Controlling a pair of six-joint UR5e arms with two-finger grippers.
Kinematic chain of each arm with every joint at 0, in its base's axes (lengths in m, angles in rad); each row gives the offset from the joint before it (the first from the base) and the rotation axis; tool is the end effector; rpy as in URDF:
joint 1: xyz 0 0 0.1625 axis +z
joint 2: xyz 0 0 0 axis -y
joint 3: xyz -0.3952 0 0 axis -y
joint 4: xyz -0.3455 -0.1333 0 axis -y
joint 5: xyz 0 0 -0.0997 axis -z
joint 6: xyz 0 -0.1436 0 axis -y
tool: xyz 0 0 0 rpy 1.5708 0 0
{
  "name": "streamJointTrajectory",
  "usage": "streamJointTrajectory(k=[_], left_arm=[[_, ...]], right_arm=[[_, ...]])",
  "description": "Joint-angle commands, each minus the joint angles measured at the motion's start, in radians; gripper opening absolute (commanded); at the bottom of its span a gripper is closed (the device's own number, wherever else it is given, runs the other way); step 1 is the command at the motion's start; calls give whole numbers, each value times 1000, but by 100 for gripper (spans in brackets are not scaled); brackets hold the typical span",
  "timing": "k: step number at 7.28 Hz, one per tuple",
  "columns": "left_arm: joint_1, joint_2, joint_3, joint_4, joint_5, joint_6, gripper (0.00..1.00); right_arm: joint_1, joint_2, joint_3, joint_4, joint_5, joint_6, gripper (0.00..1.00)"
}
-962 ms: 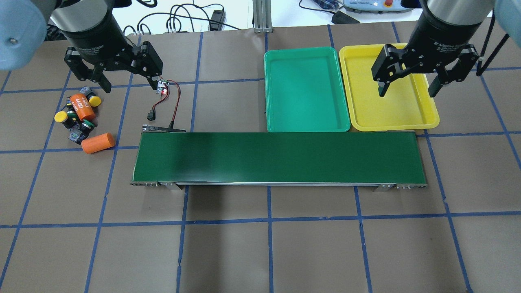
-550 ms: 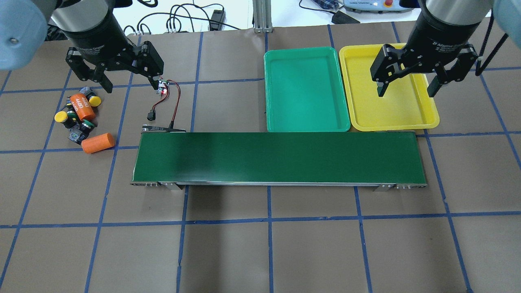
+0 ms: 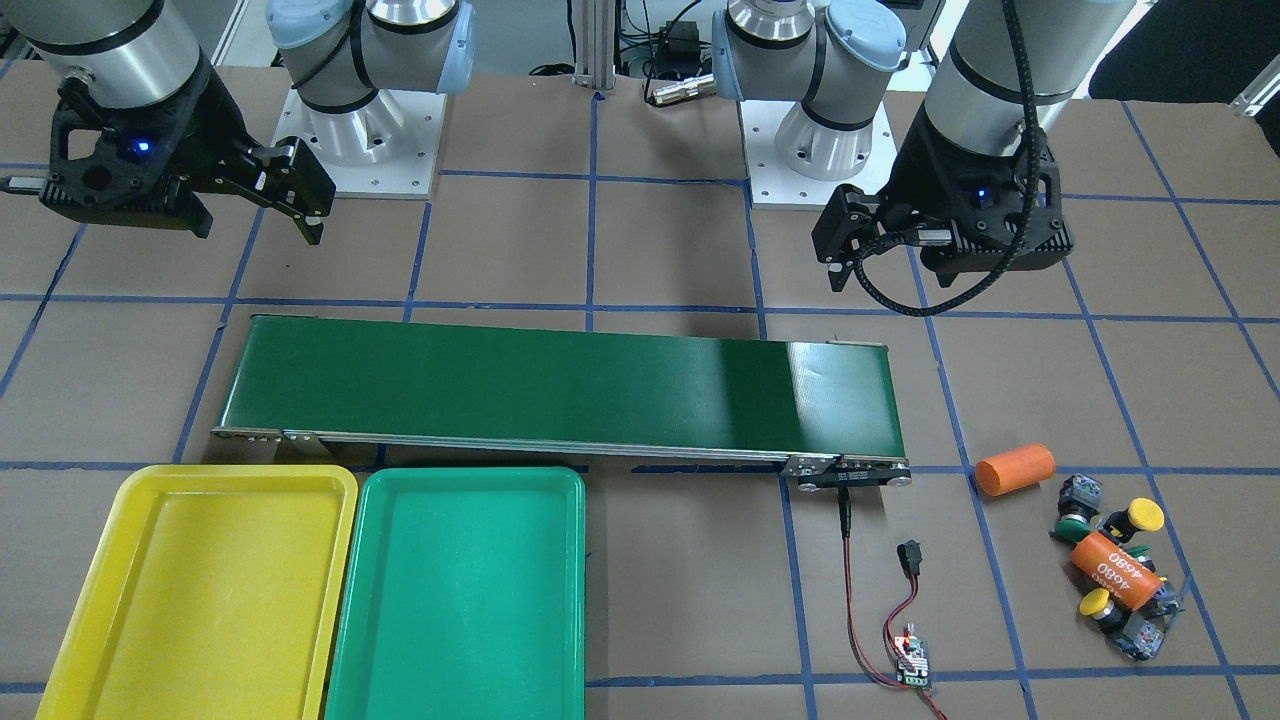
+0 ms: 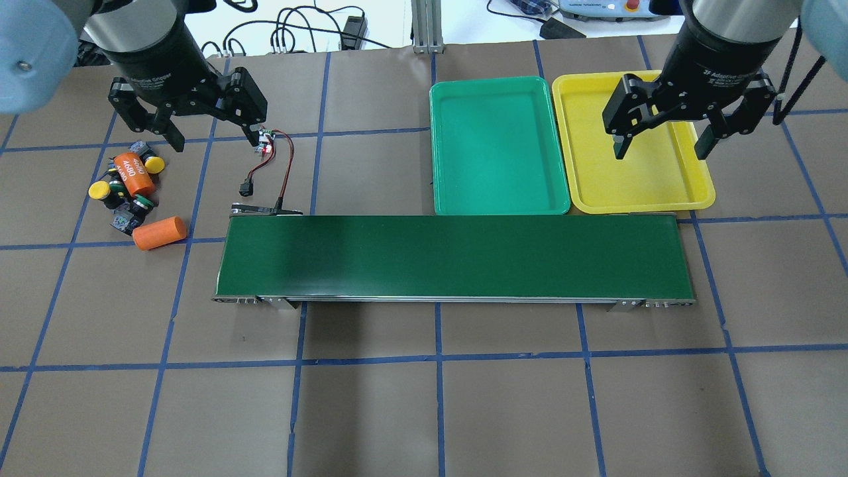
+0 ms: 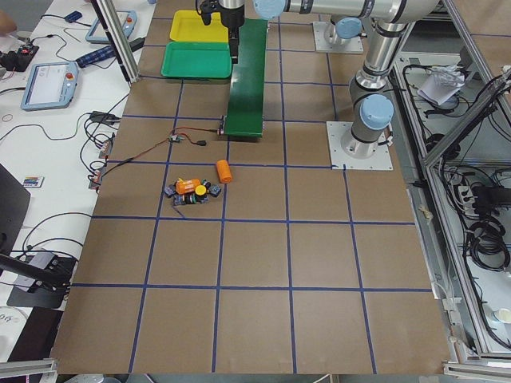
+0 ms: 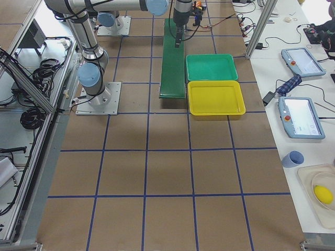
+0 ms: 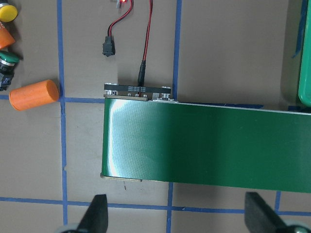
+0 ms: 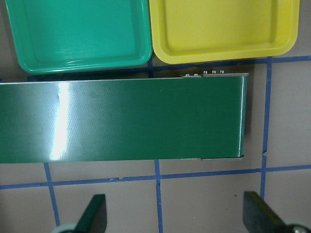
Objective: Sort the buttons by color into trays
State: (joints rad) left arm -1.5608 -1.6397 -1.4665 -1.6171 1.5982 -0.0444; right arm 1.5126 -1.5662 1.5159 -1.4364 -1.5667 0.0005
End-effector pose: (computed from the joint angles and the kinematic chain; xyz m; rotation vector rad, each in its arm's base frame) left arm -0.1247 -0.4719 0.4244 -0.0845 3.1128 0.0162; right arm 0.1084 -0.4412 0.4236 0.0922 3.1310 0.1315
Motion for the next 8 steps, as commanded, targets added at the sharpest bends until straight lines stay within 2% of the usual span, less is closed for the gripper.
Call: streamJointTrajectory(k=[1, 2, 4, 5, 6, 8], left_arm=[[18, -12, -8, 0, -3, 18, 100], [36, -12, -20, 3, 0, 96, 100], [151, -52, -47, 28, 0, 346, 100], [222, -93, -58, 110, -1, 517, 100], [282, -136, -61, 126, -1, 637, 100], [341, -236, -78, 231, 0, 914, 100]], right_arm=[[-3, 0, 1, 1, -1, -2, 100], [-3, 0, 1, 1, -1, -2, 100], [-3, 0, 1, 1, 0, -4, 100], [-3, 0, 1, 1, 0, -4, 100], [-5, 0, 1, 1, 0, -4, 100], [-5, 0, 1, 1, 0, -2, 100]])
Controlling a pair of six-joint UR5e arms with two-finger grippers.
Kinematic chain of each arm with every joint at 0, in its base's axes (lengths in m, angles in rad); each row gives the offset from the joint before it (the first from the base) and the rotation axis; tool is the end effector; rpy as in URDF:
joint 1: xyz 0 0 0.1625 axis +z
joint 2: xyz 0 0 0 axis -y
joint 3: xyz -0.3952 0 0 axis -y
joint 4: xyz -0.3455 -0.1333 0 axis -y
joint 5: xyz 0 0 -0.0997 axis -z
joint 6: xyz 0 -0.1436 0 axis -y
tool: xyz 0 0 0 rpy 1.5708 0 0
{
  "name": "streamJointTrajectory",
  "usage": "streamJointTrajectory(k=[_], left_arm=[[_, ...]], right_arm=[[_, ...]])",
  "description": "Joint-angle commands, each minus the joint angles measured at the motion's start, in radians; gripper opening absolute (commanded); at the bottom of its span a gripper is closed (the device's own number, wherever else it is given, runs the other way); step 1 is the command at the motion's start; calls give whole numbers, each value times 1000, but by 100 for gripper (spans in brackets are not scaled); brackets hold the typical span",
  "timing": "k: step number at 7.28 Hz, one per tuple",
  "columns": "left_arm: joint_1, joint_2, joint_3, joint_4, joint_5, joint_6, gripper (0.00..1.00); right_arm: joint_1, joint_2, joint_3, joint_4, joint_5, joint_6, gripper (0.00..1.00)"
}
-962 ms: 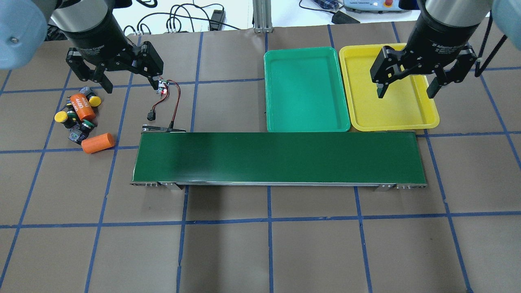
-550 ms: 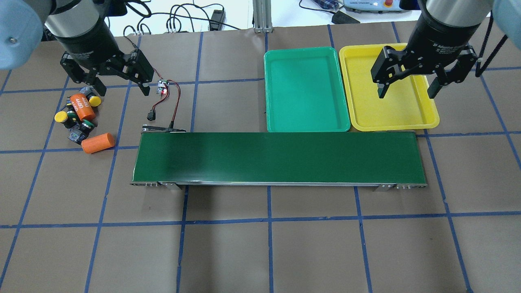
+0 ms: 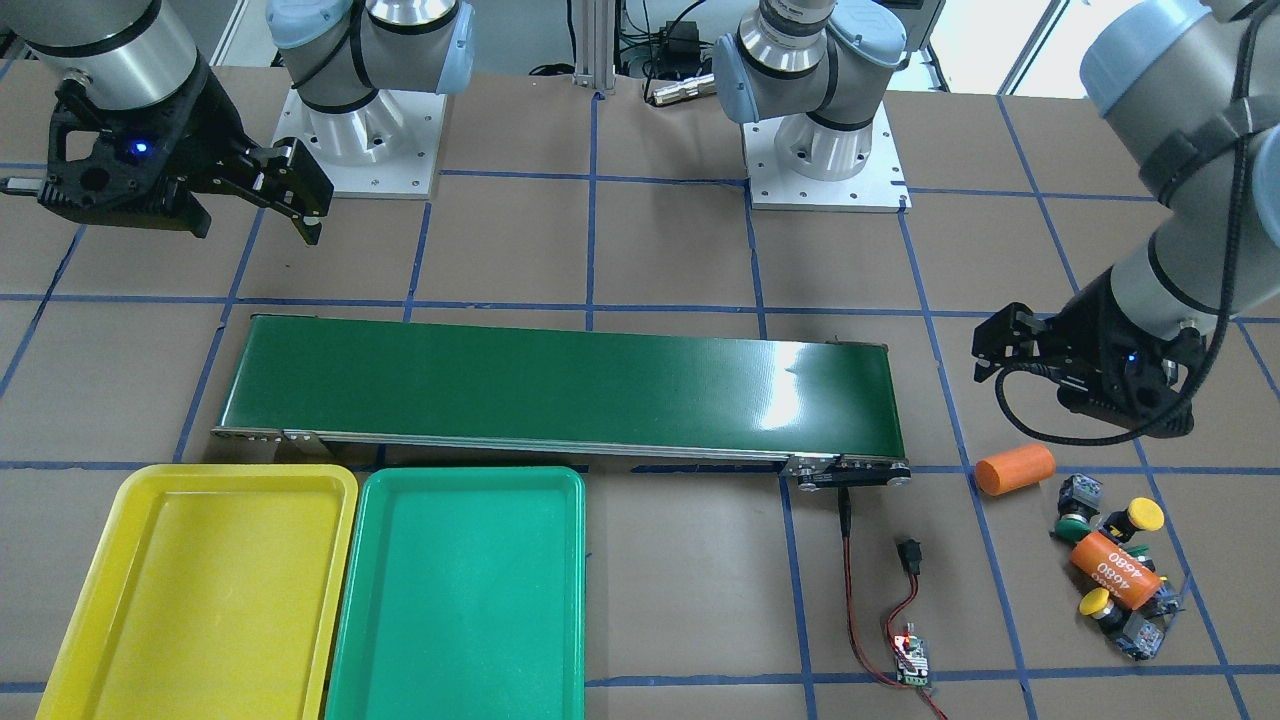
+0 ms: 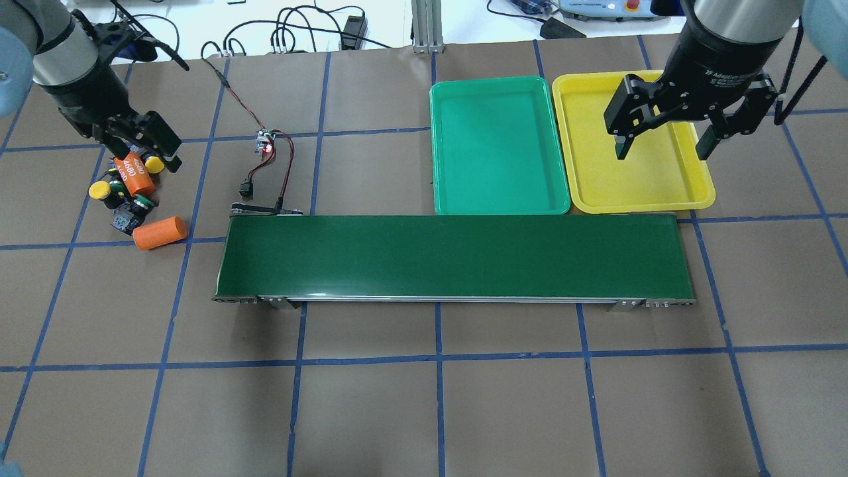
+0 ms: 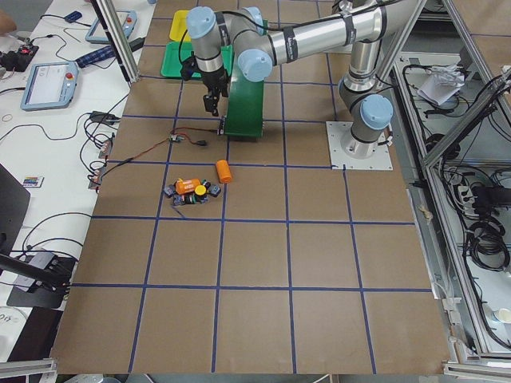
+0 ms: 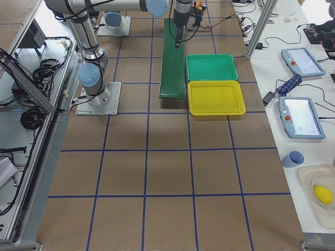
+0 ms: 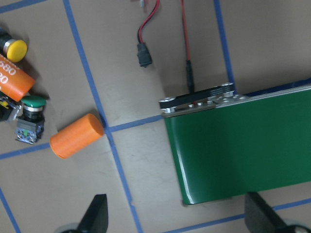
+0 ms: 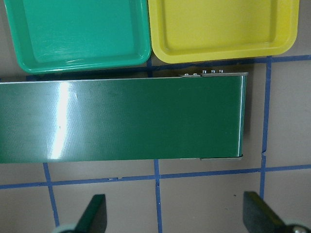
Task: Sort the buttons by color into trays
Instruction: 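Reach the left gripper to the pile and grasp the orange cylinder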
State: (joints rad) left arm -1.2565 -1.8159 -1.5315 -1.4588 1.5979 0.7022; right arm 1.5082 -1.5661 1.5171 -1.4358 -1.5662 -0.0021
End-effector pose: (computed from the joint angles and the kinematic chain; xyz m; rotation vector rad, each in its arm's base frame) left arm 0.0377 -0.5345 0.3230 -0.6025 -3.0573 -0.1483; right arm 0.1066 -0.4415 0.4230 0.0950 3.1299 0.1344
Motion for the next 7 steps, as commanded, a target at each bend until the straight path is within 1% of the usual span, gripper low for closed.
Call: streamJointTrajectory(k=[1, 2, 3, 4, 5, 6, 7], left_arm=[[43, -116, -48, 213, 2, 347, 100], [63, -153, -83, 269, -1, 418, 100], [110, -183, -117, 341, -10, 580, 100], [129, -190, -162, 356, -36, 639, 100], [128, -180, -195, 359, -33, 727, 96], [135, -189, -206, 385, -24, 841, 90], [149, -181, -219, 374, -20, 842, 100]], right_arm=[[0, 1, 0, 0, 0, 1, 100], [0, 0, 0, 0, 0, 2, 100], [0, 0, 0, 0, 0, 2, 100], [0, 1, 0, 0, 0, 1, 100], [0, 1, 0, 0, 0, 1, 100], [0, 0, 0, 0, 0, 1, 100], [0, 1, 0, 0, 0, 1, 100]])
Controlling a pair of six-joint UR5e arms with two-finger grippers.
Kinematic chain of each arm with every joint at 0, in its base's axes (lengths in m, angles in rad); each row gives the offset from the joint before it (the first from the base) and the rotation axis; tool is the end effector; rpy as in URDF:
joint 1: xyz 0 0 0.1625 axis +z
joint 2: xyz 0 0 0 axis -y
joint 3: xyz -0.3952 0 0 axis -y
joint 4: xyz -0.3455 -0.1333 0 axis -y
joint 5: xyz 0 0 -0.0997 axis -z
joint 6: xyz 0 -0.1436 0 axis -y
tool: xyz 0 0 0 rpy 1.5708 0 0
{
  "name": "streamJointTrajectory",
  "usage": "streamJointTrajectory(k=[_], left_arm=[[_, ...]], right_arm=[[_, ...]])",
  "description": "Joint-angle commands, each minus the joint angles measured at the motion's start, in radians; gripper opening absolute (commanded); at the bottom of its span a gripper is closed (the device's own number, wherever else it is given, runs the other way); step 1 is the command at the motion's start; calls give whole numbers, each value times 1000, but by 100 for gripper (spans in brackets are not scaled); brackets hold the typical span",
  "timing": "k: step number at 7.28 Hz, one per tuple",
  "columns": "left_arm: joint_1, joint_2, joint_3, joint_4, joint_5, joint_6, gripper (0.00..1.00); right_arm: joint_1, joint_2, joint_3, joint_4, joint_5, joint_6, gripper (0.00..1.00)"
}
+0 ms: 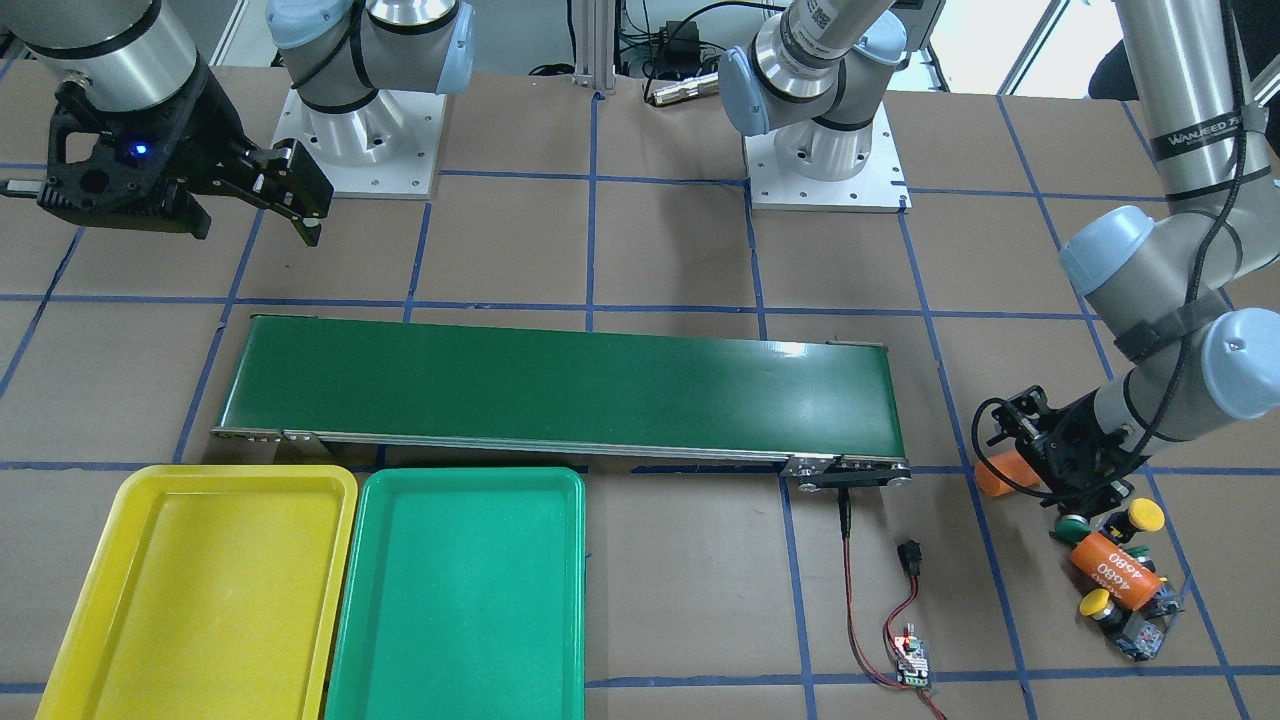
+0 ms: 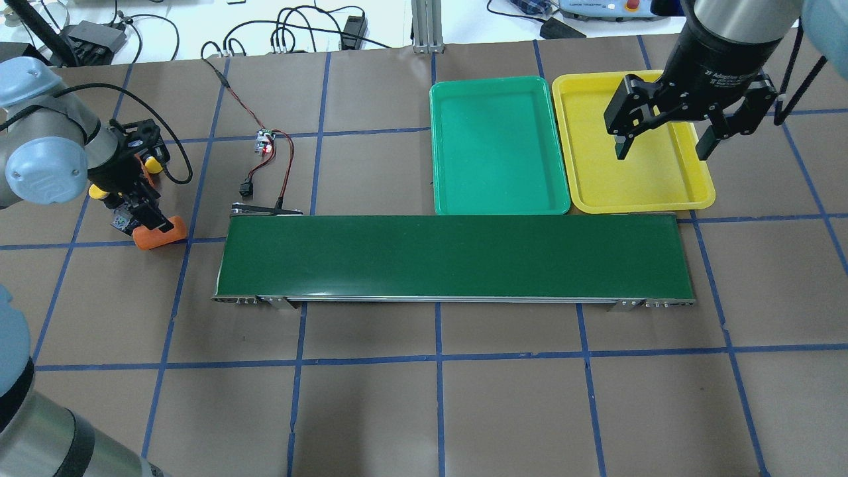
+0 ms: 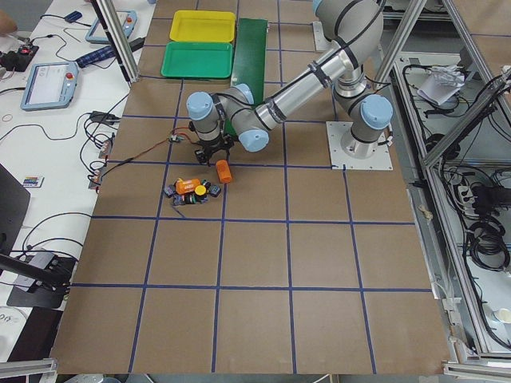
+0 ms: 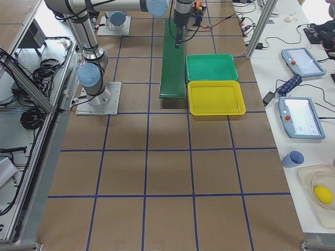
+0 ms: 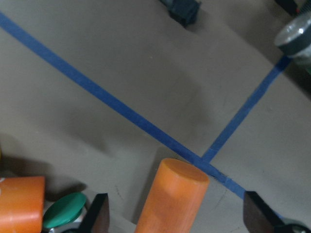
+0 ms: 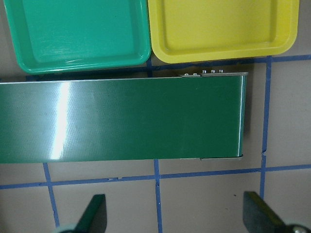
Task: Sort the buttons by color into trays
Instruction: 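Reach the left gripper to the pile and grasp the orange cylinder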
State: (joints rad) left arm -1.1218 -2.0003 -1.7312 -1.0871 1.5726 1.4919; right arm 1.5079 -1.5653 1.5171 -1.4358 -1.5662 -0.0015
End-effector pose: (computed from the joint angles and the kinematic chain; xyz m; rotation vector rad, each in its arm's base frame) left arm 0.1126 -0.5403 0.1762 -1.5212 -2.6476 -0.0940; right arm 0.1064 -0.4417 0.4226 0.0964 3.1298 0.1357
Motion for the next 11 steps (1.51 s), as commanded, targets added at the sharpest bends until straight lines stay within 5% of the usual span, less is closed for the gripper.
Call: streamJointTrajectory(k=[1, 6, 7, 8, 9, 11], left_arm=[[19, 0, -37, 6, 4, 54, 100], [20, -63, -48, 110, 29, 58, 100], [20, -66, -62, 124, 26, 59, 85], [20, -66, -83, 200, 26, 67, 11], [14, -49, -97, 226, 33, 67, 0], [-1, 47, -96, 45, 20, 59, 0]], right_arm=[[0, 1, 0, 0, 0, 0, 100], [0, 1, -2, 0, 0, -2, 100], [0, -1, -2, 0, 0, -2, 100], [0, -1, -2, 0, 0, -2, 100], [0, -1, -3, 0, 0, -2, 100], [0, 1, -3, 0, 0, -2, 100]])
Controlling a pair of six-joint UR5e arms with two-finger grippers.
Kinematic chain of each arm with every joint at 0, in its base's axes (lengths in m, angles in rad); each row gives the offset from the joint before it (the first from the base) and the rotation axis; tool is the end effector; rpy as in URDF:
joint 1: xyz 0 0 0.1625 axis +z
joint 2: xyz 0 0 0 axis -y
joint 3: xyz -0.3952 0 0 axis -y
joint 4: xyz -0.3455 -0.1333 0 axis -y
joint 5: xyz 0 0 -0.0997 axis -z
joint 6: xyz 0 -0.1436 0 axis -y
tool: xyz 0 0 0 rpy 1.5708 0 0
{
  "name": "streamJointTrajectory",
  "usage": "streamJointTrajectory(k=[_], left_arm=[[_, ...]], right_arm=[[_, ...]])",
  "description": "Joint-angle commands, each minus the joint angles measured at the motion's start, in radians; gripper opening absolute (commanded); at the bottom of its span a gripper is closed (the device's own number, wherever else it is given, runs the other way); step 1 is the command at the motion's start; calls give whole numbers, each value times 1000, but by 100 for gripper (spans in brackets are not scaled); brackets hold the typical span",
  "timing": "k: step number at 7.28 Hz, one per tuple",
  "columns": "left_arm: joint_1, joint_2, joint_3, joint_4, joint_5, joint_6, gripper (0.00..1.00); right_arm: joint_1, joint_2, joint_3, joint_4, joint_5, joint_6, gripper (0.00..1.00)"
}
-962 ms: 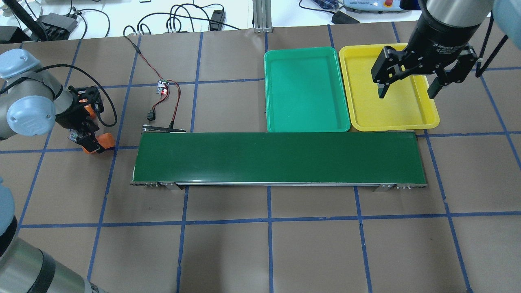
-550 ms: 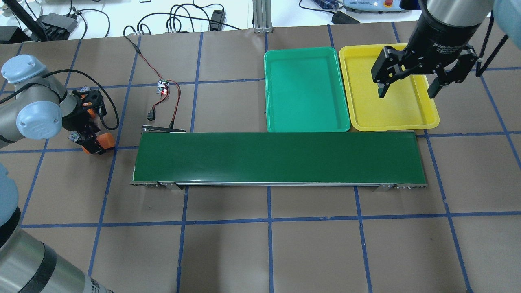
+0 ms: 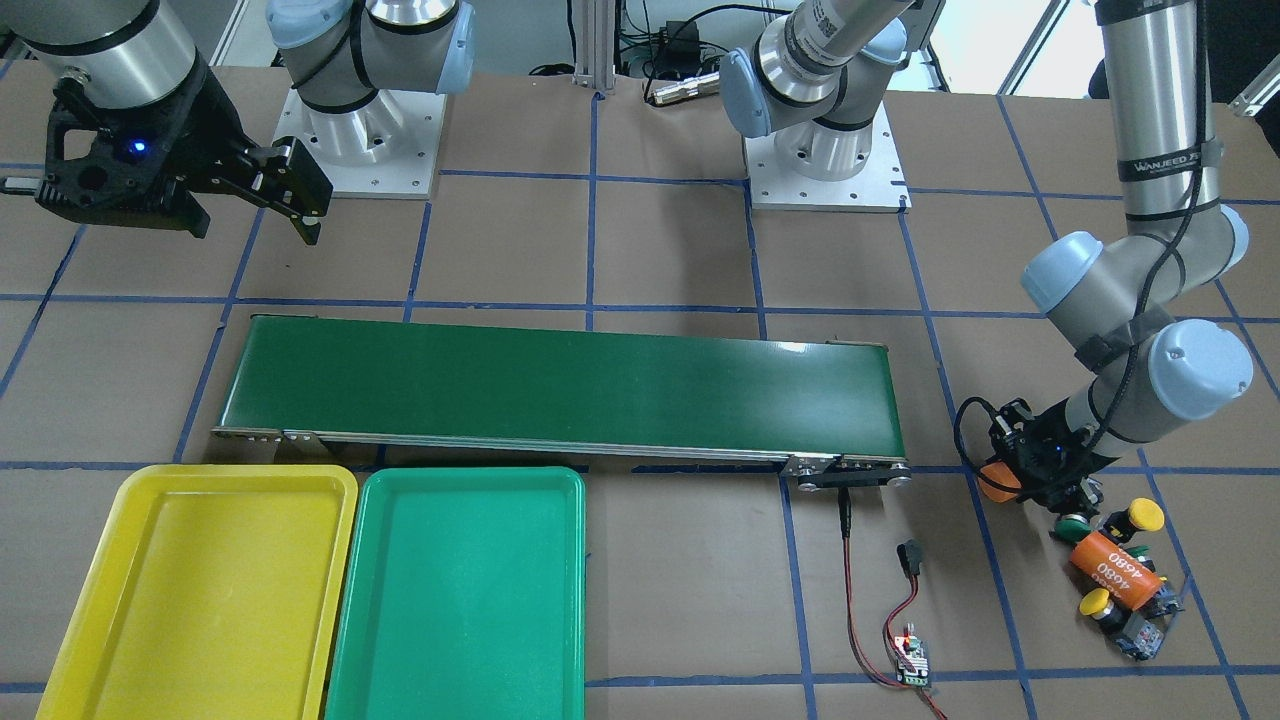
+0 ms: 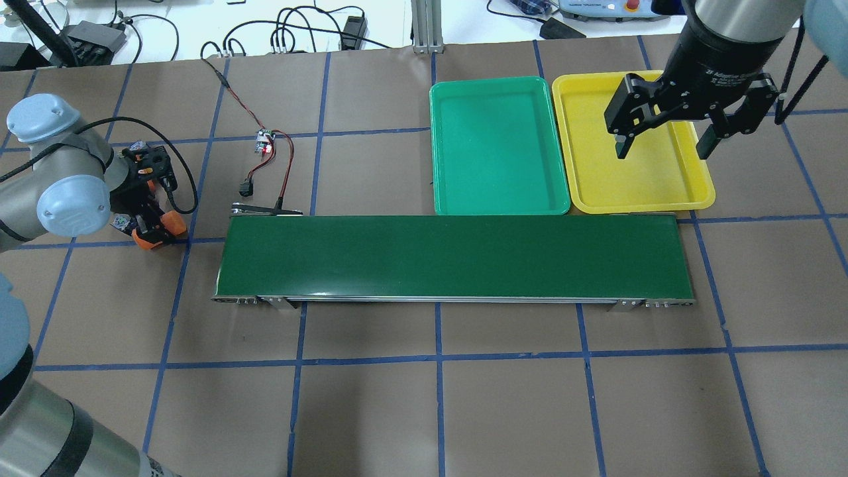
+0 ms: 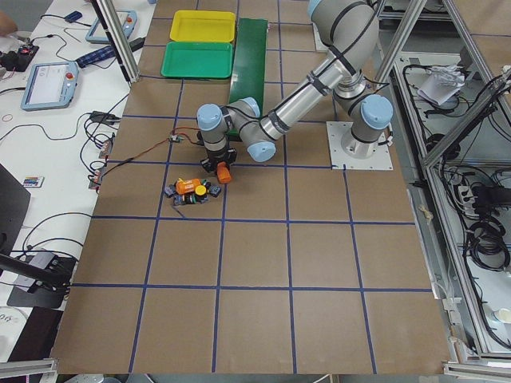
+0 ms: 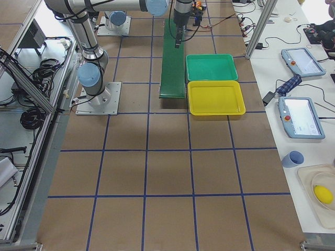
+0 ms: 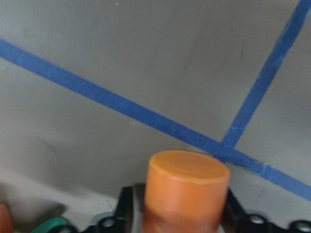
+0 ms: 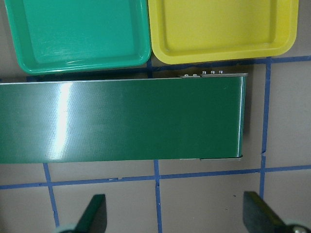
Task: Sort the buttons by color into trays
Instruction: 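Carry the orange cylinder with the left gripper onto the conveyor and release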
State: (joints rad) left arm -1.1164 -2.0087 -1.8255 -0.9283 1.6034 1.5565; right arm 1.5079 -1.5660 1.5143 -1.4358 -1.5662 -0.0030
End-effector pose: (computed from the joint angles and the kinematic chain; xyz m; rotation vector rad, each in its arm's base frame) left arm 0.1152 -0.5290 0.1515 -1.6324 -2.6537 -0.0847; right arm 0.1064 -0.4419 0.4242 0.0941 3.1301 0.1302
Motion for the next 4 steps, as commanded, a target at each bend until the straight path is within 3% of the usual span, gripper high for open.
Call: streamJointTrajectory(k=[1, 2, 4], left_arm=[[-9, 111, -3, -188, -41, -9, 0], [-25, 158, -6, -252, -48, -9, 0], [-173, 252, -8, -308, -89, -38, 0]], right_arm=[[0, 1, 0, 0, 0, 0, 100], [0, 1, 1, 0, 0, 1, 100], [0, 1, 1, 0, 0, 3, 100]])
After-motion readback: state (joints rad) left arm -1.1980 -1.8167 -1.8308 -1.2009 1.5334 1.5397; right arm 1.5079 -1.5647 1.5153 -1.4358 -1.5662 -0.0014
